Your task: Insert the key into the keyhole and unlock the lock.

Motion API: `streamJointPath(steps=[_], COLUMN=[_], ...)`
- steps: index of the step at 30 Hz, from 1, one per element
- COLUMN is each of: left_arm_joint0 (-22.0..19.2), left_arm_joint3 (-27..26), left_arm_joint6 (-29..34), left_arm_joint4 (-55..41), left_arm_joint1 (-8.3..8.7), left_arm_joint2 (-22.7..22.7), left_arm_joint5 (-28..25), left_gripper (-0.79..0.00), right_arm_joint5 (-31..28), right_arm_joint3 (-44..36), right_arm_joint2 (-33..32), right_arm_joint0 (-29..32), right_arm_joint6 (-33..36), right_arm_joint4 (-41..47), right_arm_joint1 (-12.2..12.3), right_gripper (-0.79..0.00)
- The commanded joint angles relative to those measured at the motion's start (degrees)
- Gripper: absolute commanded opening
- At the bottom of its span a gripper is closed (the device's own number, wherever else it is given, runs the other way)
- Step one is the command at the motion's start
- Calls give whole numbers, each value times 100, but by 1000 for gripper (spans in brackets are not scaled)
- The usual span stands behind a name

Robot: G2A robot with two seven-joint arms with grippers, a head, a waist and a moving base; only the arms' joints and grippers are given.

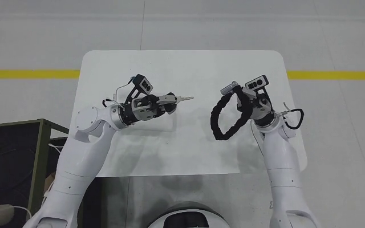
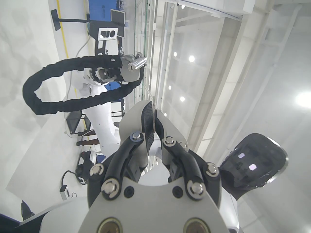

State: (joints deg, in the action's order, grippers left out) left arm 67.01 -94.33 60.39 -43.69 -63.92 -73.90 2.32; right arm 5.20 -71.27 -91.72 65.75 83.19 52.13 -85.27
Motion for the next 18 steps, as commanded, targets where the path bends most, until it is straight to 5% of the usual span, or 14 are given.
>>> streamJointPath(steps=[1, 11, 18], left_arm_joint0=[5, 200, 543], left_arm_joint3=[20, -125, -261], left_arm_joint6=[-81, -321, -891], left_arm_joint4=[-136, -102, -298], left_arm_joint1=[-56, -103, -273], left_arm_joint2=[110, 145, 468], left_arm_joint5=[-116, -302, -1017], left_gripper=[-785, -785, -785], right_arm_joint5=[183, 410, 502], right_arm_joint3=[85, 63, -604], right_arm_joint2=[115, 250, 695], right_arm_joint0=[34, 46, 618], right_arm_joint6=[-164, -208, -1169], right_arm_joint4=[451, 762, 1921], right_arm_joint1=[-22, -26, -146], right_gripper=[-785, -785, -785])
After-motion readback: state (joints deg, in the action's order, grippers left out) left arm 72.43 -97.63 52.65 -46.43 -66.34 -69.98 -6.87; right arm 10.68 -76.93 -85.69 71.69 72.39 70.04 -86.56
